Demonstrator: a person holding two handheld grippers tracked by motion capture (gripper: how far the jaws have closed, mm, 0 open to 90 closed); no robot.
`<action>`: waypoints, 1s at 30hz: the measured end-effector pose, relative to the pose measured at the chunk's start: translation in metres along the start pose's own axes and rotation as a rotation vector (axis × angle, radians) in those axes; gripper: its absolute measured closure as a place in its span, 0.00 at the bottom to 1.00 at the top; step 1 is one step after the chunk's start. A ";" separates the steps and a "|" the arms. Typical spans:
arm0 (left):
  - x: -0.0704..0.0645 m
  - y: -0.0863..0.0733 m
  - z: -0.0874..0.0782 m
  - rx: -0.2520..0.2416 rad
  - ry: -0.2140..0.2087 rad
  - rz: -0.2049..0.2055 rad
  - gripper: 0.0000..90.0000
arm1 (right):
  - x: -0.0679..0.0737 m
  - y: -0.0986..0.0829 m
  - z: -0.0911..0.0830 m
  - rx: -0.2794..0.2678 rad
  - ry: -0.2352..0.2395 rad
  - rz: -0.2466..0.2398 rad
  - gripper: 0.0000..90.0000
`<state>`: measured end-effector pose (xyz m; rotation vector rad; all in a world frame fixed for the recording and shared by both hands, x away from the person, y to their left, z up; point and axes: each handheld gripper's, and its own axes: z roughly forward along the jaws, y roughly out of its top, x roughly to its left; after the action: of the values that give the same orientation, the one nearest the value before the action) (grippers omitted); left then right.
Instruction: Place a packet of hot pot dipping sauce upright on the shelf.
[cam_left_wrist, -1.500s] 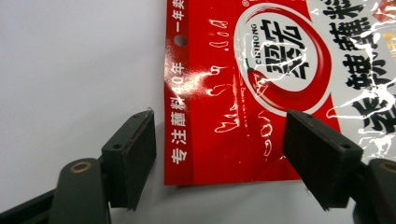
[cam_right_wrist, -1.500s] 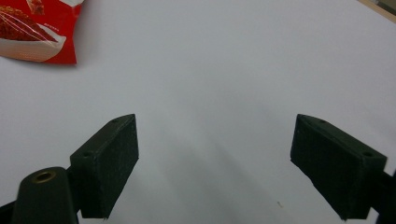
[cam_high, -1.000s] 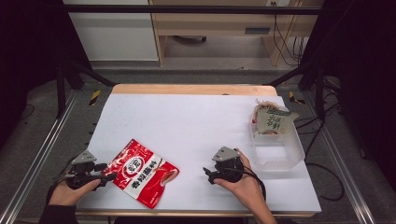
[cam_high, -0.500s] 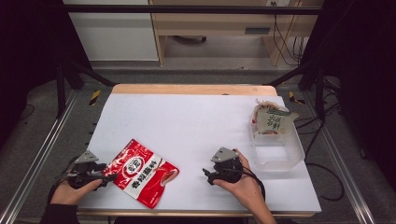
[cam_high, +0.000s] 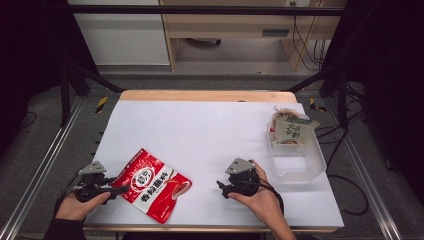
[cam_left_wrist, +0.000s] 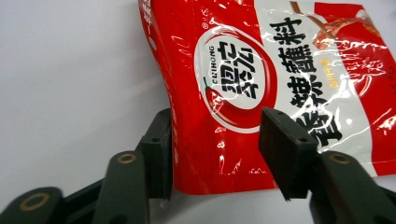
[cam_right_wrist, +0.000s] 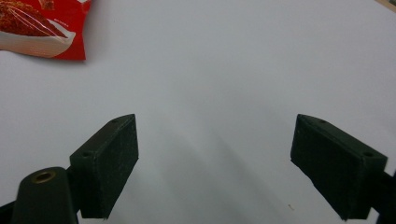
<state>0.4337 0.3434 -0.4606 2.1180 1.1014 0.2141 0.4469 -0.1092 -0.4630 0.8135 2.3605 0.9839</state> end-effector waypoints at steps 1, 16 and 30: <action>0.000 0.001 0.000 0.000 0.013 -0.001 0.60 | 0.000 0.000 0.000 0.002 0.000 0.002 0.17; 0.000 0.010 -0.001 -0.020 0.081 0.014 1.00 | 0.002 0.000 0.002 0.008 0.000 -0.008 0.17; -0.019 0.061 -0.017 -0.068 0.065 0.173 1.00 | -0.003 0.012 -0.010 -0.012 -0.004 -0.014 0.15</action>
<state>0.4531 0.3151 -0.4043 2.1590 0.9337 0.3993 0.4474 -0.1096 -0.4472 0.7929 2.3517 0.9896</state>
